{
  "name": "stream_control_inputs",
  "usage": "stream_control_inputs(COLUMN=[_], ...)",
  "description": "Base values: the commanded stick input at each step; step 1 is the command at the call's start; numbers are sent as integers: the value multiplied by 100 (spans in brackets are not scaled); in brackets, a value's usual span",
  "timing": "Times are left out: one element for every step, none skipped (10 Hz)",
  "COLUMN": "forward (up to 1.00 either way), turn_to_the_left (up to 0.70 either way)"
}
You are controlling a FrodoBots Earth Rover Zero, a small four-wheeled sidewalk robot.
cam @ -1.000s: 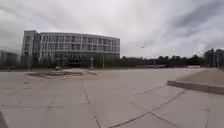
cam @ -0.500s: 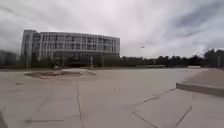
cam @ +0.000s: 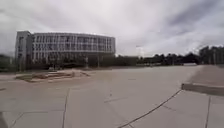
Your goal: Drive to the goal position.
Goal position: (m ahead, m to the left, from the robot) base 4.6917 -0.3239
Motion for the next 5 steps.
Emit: stream_control_inputs(forward=[100, 100, 100, 100, 100], turn_to_the_left=[-38, -39, -39, -39, -39])
